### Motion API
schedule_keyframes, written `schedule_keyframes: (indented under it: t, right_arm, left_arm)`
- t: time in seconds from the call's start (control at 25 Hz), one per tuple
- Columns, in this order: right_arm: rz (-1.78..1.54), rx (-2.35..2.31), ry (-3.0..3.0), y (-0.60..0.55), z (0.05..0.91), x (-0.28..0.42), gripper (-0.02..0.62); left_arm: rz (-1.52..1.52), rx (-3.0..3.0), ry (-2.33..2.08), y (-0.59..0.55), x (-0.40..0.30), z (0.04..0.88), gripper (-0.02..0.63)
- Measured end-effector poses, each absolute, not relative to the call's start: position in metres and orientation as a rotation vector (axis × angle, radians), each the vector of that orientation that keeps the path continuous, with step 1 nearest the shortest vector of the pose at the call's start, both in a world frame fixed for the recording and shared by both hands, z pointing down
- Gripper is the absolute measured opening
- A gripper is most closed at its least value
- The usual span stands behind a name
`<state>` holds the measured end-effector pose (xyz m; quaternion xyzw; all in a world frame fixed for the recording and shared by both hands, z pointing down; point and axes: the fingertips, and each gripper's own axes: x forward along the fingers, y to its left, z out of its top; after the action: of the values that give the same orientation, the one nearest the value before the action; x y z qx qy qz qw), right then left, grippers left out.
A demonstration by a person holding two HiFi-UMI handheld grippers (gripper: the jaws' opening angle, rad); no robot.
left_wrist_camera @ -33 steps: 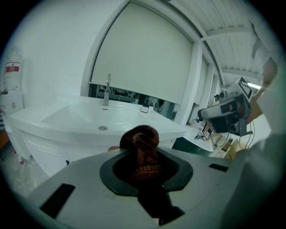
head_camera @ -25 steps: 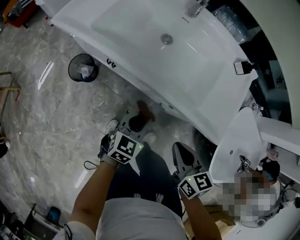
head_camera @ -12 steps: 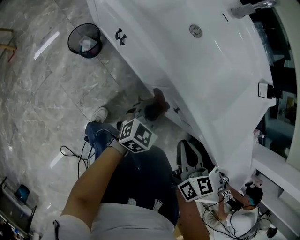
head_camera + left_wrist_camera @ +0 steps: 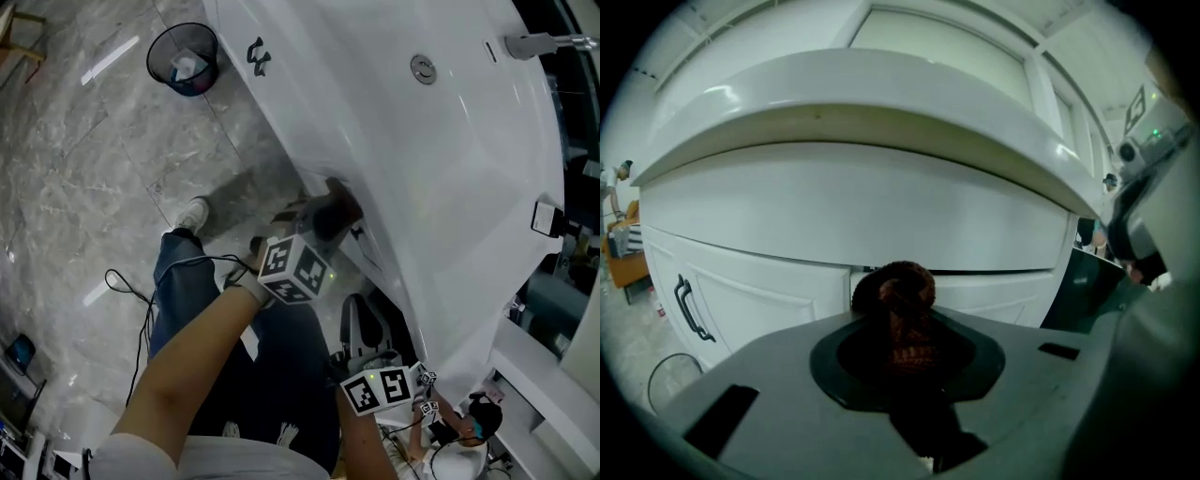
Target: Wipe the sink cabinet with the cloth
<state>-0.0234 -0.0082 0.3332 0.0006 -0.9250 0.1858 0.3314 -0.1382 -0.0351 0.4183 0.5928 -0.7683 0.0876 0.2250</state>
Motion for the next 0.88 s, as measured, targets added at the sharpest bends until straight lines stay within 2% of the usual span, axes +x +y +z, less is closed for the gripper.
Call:
schedule_keyframes:
  t: [0.56, 0.88]
  right_arm:
    - [0.439, -0.063, -2.367, -0.013, 0.373, -0.032, 0.028]
    - [0.442, -0.121, -2.368, -0.001, 0.400, -0.039, 0.028]
  left_arm:
    - [0.115, 1.504, -2.146, -0.032, -0.174, 0.440, 0.072]
    - [0.021, 1.366, -2.107, -0.028, -0.178, 0.498, 0.072]
